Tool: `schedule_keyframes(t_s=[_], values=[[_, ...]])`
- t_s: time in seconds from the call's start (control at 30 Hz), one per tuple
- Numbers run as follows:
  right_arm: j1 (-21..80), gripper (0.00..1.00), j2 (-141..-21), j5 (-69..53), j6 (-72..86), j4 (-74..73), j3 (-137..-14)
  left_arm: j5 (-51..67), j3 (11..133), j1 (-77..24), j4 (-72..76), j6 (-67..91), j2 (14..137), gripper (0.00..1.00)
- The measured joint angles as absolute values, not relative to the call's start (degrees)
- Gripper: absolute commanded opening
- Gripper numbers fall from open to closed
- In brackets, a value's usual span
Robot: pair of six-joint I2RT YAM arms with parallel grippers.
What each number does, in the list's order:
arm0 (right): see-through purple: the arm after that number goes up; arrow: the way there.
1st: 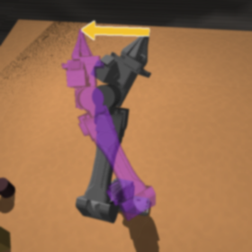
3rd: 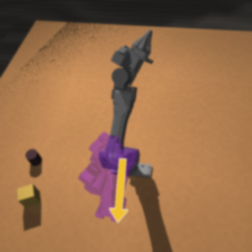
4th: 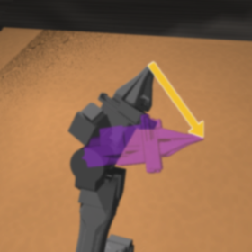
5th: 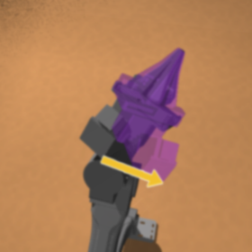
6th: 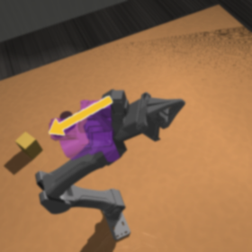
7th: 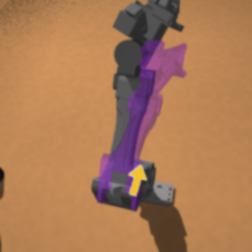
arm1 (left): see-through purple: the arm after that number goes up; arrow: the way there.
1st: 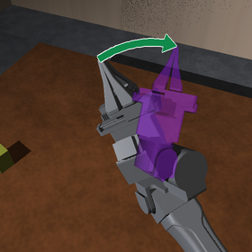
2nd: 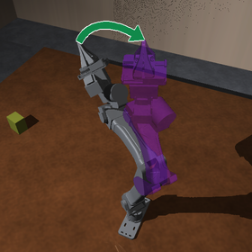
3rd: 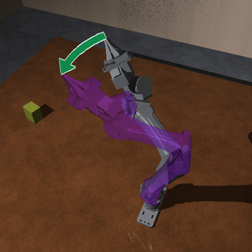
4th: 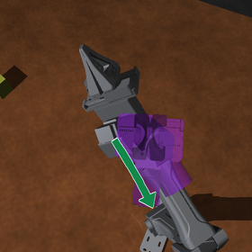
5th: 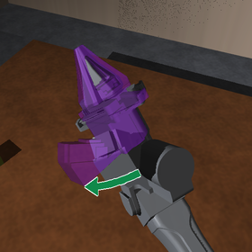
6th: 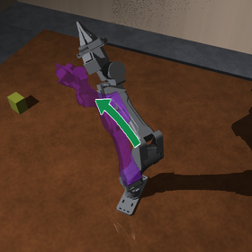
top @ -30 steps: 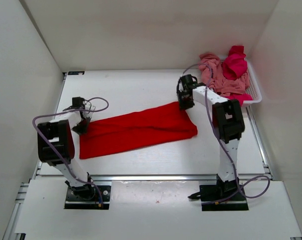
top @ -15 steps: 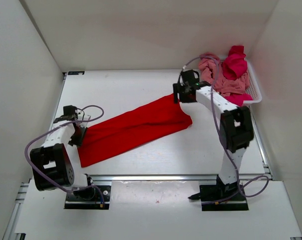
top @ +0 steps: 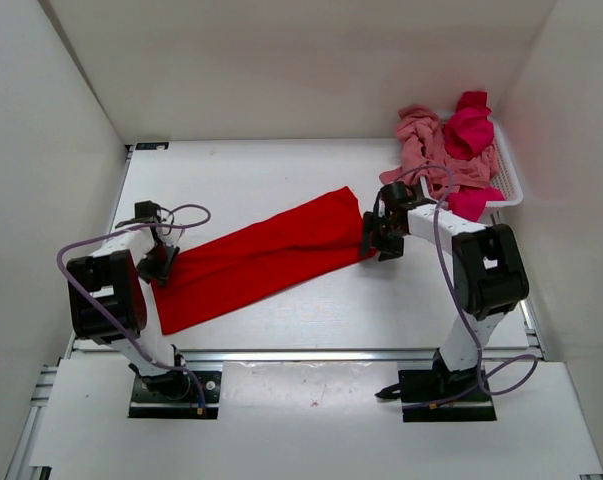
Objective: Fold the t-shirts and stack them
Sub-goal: Rotate the tshirt 90 degrees
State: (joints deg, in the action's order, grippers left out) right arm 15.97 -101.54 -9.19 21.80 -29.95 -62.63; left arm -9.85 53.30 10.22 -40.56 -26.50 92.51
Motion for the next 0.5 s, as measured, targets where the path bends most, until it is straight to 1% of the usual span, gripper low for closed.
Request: schedule_keyframes(t_s=[0.03,0.07,0.1,0.13,0.17,0.33,0.4,0.43,0.47,0.5], values=[[15.31,0.47,-102.30,-9.78,22.35,-29.67,-63.75,-9.93,53.32,10.26,-40.64,-26.50,92.68,0.47],[14.76,0.39,-103.37,-9.93,22.81,-29.02,-64.88,-10.04,53.41,10.26,-40.86,-26.50,92.66,0.47],[14.35,0.20,-104.71,-10.22,23.03,-28.49,-66.19,-10.15,53.60,10.24,-41.01,-26.52,92.66,0.47],[14.04,0.05,-106.28,-10.48,23.29,-28.21,-67.57,-10.22,53.78,10.15,-41.06,-26.52,92.66,0.47],[13.69,0.00,-107.92,-10.66,23.90,-27.90,-69.06,-10.37,53.89,10.00,-41.12,-26.50,92.60,0.46],[13.39,0.00,-115.79,-11.55,25.17,-28.42,-79.57,-10.48,53.89,9.63,-42.33,-26.48,92.27,0.47],[13.56,0.00,-120.68,-10.59,25.02,-29.12,-87.22,-10.46,53.89,9.69,-43.05,-26.48,92.16,0.47],[13.78,0.01,-124.22,-9.69,24.88,-29.61,-93.03,-10.48,53.89,9.74,-43.46,-26.50,92.16,0.47],[13.87,0.10,-128.11,-8.71,24.75,-30.44,-99.59,-10.50,53.89,9.74,-43.92,-26.55,92.16,0.47],[14.13,0.15,-132.16,-7.92,24.60,-30.57,-106.26,-10.52,53.89,9.74,-44.40,-26.57,92.16,0.47]])
